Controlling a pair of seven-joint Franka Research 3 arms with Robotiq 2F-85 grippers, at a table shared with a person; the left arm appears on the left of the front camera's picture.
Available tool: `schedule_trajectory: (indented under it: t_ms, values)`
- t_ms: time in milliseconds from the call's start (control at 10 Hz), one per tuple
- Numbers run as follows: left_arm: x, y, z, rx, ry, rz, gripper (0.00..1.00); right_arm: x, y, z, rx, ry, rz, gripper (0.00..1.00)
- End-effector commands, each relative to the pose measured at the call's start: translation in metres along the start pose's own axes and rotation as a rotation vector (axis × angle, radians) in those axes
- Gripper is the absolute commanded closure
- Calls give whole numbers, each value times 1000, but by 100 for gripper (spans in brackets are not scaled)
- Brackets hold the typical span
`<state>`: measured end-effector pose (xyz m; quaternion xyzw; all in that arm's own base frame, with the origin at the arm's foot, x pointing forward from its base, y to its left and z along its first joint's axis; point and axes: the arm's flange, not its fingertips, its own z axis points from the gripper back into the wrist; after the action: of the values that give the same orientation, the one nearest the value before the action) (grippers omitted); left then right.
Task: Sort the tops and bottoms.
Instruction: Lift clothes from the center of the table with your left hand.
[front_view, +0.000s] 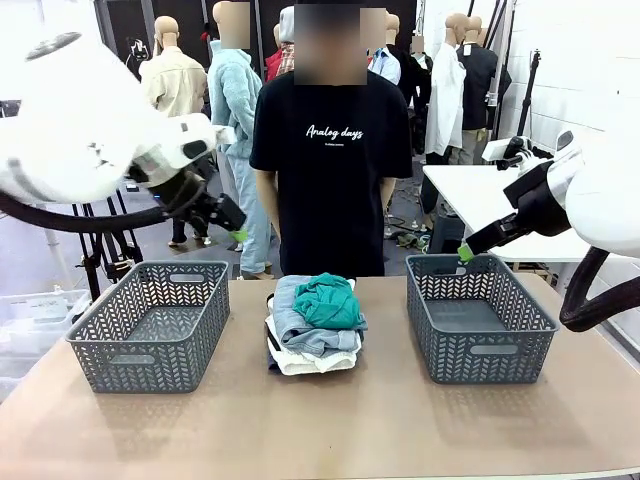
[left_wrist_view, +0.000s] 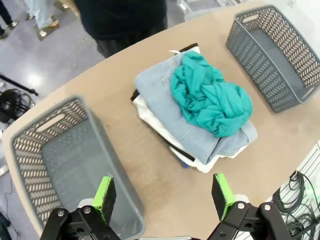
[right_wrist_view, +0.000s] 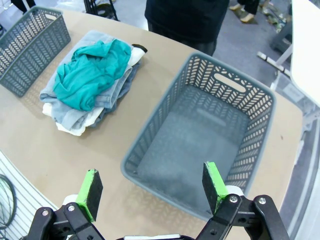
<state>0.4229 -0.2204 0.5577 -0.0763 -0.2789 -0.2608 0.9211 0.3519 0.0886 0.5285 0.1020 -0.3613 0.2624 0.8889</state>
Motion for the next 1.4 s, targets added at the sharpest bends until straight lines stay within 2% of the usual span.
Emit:
schedule_trajectory:
  t_ms: [0, 200, 600, 800, 1000, 1300]
  values:
    - [39, 2, -43, 2, 66, 15, 0, 0, -1, -1, 11, -6, 1, 0]
    - [59, 0, -84, 9, 114, 76, 0, 0, -1, -1, 11, -6, 1, 0]
    - [87, -32, -138, -75, 164, 39, 0, 0, -1, -1, 11, -6, 1, 0]
    - [89, -60, -149, -88, 245, 64, 0, 0, -1, -1, 11, -6, 1, 0]
    - [89, -78, -155, -103, 279, 101, 0, 0, -1, -1, 11, -6, 1, 0]
    - [91, -78, -176, -81, 300, 168, 0, 0, -1, -1, 11, -6, 1, 0]
